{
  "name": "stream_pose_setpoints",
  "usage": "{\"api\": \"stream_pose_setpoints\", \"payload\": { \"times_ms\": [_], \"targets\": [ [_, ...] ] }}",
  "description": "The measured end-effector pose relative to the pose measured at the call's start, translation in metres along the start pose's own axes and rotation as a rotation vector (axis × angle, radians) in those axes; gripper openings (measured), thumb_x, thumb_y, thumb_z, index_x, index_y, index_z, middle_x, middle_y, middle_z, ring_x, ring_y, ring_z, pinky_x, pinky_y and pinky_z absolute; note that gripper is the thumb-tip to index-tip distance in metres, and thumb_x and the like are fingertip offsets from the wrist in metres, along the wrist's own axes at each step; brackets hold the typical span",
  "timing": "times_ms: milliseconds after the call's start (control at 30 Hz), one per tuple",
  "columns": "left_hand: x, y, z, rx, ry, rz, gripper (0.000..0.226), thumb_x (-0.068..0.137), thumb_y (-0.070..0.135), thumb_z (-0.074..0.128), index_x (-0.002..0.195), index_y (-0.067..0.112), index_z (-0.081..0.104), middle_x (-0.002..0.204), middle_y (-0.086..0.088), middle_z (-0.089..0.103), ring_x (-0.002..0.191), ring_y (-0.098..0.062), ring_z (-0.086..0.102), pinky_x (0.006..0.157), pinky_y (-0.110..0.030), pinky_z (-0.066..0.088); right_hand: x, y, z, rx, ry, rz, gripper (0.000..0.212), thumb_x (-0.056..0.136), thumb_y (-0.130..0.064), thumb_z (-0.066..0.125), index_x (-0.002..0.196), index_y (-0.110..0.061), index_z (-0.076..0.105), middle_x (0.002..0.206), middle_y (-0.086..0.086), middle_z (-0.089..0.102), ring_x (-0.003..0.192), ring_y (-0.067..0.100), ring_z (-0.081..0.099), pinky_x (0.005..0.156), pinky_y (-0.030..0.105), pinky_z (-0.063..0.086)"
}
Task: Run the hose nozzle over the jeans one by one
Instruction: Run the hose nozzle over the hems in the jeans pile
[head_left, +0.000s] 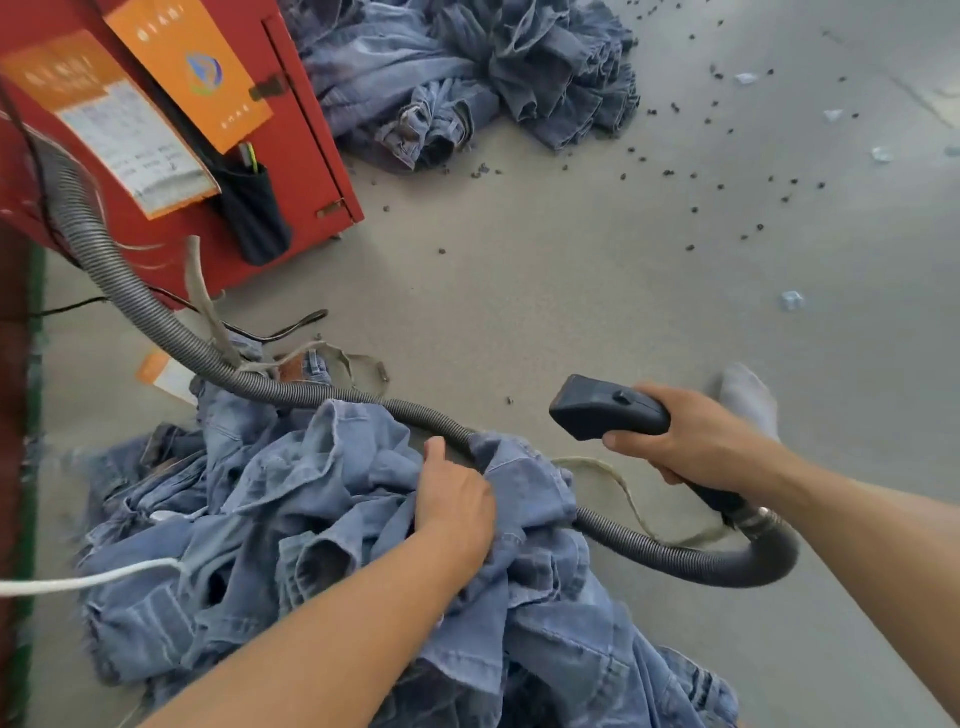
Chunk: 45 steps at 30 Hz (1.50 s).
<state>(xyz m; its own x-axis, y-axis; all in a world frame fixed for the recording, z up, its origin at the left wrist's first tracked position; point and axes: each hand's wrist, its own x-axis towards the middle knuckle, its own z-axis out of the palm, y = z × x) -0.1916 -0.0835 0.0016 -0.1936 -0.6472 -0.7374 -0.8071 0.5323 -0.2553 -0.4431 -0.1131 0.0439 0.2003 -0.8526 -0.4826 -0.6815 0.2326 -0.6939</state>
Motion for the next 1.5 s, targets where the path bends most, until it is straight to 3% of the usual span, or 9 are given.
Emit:
{"api": "stream_pose_setpoints", "payload": {
  "times_ms": [133,200,400,500,667,833,967,1333,1500],
  "targets": [
    [0.025,0.014,0.033,-0.265,0.061,0.078,0.085,0.102,0.02,0.045,0.161,0.003,-0.013,0.17,-0.02,0.004,0.156,-0.044,0.009,0.125,-0.055,0.006,0.001,0.002,0.0,0.001,-0.004,-0.005,0.021,0.088,-0.043,0.079,0.098,-0.044,0.061,0.061,-0.017,0.064,0.048,0.009,0.06,0.05,0.02,0.05],
    [0.031,0.009,0.031,-0.581,-0.059,0.067,0.1,0.095,0.011,0.052,0.157,0.007,-0.026,0.159,-0.017,0.04,0.141,-0.042,0.042,0.118,-0.048,0.029,0.001,0.0,-0.002,-0.009,-0.005,-0.017,0.022,0.088,-0.044,0.079,0.096,-0.049,0.059,0.064,-0.018,0.065,0.049,0.01,0.061,0.051,0.02,0.05],
    [0.025,-0.021,0.033,-1.375,-0.062,0.076,0.106,0.069,0.051,0.074,0.161,0.035,0.024,0.132,0.004,0.067,0.122,-0.015,0.063,0.098,-0.024,0.05,-0.001,-0.01,-0.01,0.015,0.041,-0.026,0.022,0.088,-0.047,0.078,0.095,-0.057,0.059,0.059,-0.014,0.064,0.047,0.009,0.059,0.05,0.019,0.048],
    [0.011,-0.034,0.043,-1.709,0.094,0.141,0.037,0.074,0.052,0.08,0.109,0.043,0.075,0.105,0.018,0.077,0.097,0.001,0.07,0.079,-0.012,0.053,-0.007,-0.02,-0.013,0.021,0.042,-0.058,0.021,0.088,-0.047,0.078,0.095,-0.056,0.06,0.056,-0.011,0.063,0.046,0.007,0.058,0.048,0.017,0.047],
    [-0.018,-0.044,0.062,-2.085,0.269,0.134,0.036,0.074,-0.002,0.074,0.069,0.027,0.054,0.072,0.003,0.06,0.072,-0.012,0.056,0.067,-0.025,0.05,-0.019,-0.037,-0.016,-0.013,0.074,-0.108,0.017,0.088,-0.048,0.076,0.097,-0.043,0.064,0.052,-0.007,0.062,0.042,0.005,0.057,0.045,0.011,0.043],
    [-0.029,-0.043,0.062,-2.299,0.223,0.209,0.034,0.058,0.006,0.066,0.086,0.022,0.056,0.086,-0.014,0.056,0.08,-0.029,0.051,0.065,-0.032,0.044,-0.027,-0.051,-0.007,-0.051,-0.019,-0.16,0.021,0.088,-0.047,0.077,0.092,-0.057,0.058,0.052,-0.011,0.062,0.043,0.003,0.056,0.048,0.012,0.045],
    [-0.03,-0.045,0.051,-2.364,0.164,0.077,0.059,0.077,0.04,0.078,0.129,0.017,0.062,0.124,-0.012,0.072,0.118,-0.029,0.068,0.103,-0.046,0.053,-0.024,-0.049,-0.006,-0.053,-0.084,-0.155,0.02,0.088,-0.047,0.078,0.095,-0.052,0.06,0.056,-0.012,0.062,0.047,0.006,0.058,0.05,0.018,0.048],
    [-0.028,-0.045,0.051,-2.49,0.056,0.146,0.045,0.093,-0.003,0.037,0.092,0.009,0.08,0.099,-0.017,0.075,0.094,-0.028,0.069,0.077,-0.034,0.058,0.008,-0.079,0.032,-0.079,-0.203,-0.195,0.016,0.09,-0.038,0.078,0.096,-0.031,0.065,0.064,-0.01,0.063,0.052,0.005,0.056,0.053,0.024,0.048],
    [-0.027,-0.046,0.053,-2.637,-0.017,0.133,0.039,0.097,0.006,0.039,0.12,-0.007,0.067,0.123,-0.029,0.068,0.112,-0.037,0.069,0.092,-0.044,0.058,0.009,-0.092,0.025,0.107,0.042,-0.281,0.019,0.09,-0.039,0.079,0.103,-0.036,0.066,0.06,-0.011,0.066,0.047,0.003,0.057,0.048,0.016,0.045]
  ]
}}
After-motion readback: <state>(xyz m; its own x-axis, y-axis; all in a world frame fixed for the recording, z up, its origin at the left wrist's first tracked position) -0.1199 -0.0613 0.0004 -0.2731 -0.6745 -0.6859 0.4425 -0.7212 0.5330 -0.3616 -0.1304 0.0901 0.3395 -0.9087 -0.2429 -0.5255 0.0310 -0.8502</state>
